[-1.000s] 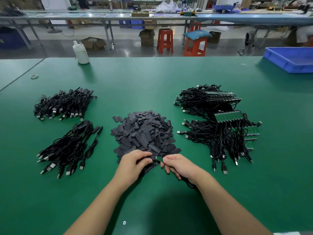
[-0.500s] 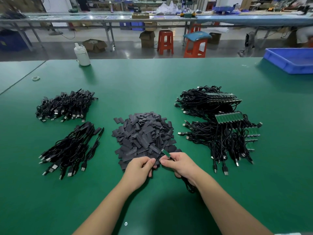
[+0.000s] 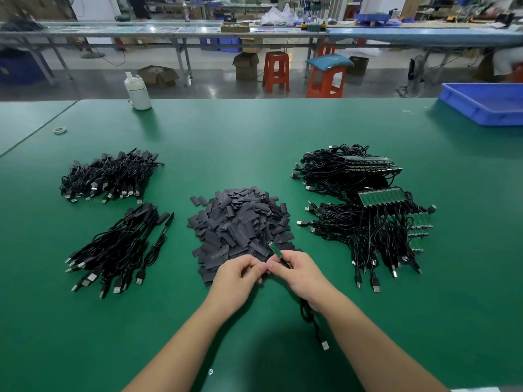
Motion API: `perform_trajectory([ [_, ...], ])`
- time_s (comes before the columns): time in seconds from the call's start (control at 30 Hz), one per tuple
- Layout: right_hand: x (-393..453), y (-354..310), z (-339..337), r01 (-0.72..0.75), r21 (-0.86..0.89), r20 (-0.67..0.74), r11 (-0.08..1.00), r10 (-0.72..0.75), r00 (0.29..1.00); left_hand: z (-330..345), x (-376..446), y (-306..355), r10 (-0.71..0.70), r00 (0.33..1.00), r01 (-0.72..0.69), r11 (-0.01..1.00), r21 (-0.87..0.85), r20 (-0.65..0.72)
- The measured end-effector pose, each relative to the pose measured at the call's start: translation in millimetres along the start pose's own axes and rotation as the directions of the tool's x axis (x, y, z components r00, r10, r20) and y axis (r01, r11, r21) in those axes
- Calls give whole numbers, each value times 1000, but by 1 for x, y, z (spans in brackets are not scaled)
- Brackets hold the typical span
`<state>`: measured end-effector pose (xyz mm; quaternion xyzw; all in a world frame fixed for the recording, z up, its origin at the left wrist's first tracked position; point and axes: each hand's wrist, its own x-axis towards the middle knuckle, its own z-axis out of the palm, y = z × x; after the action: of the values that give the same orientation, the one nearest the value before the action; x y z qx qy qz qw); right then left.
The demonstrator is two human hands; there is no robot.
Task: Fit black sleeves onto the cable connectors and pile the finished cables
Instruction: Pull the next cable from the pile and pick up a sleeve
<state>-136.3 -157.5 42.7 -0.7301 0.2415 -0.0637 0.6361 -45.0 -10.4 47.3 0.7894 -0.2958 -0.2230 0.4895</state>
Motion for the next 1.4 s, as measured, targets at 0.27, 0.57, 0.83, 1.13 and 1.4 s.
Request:
perform_trajectory([
  [0.27,-6,-2,4,29,-33,-4,999,-29,1000,-4,-5,5,355,935,-333,890,311,-15],
  [0.57,-12,-9,12,76,-200,-69,977,-91,993,-4,-3,7,248,968,-238,950,204,-25],
  [0.83,-12,-13,11,89,-217,-62,972,-104,993,-6,-1,7,36,994,-19,988,-151,106],
  [1.13,-14,-11,7,186,-284,-6,941,-196,981,-6,-2,7,-86,981,146,921,-361,175],
  [1.4,-13,-7,2,168,-350,24,921,-170,985,-10,-1,9,-86,982,129,957,-261,170],
])
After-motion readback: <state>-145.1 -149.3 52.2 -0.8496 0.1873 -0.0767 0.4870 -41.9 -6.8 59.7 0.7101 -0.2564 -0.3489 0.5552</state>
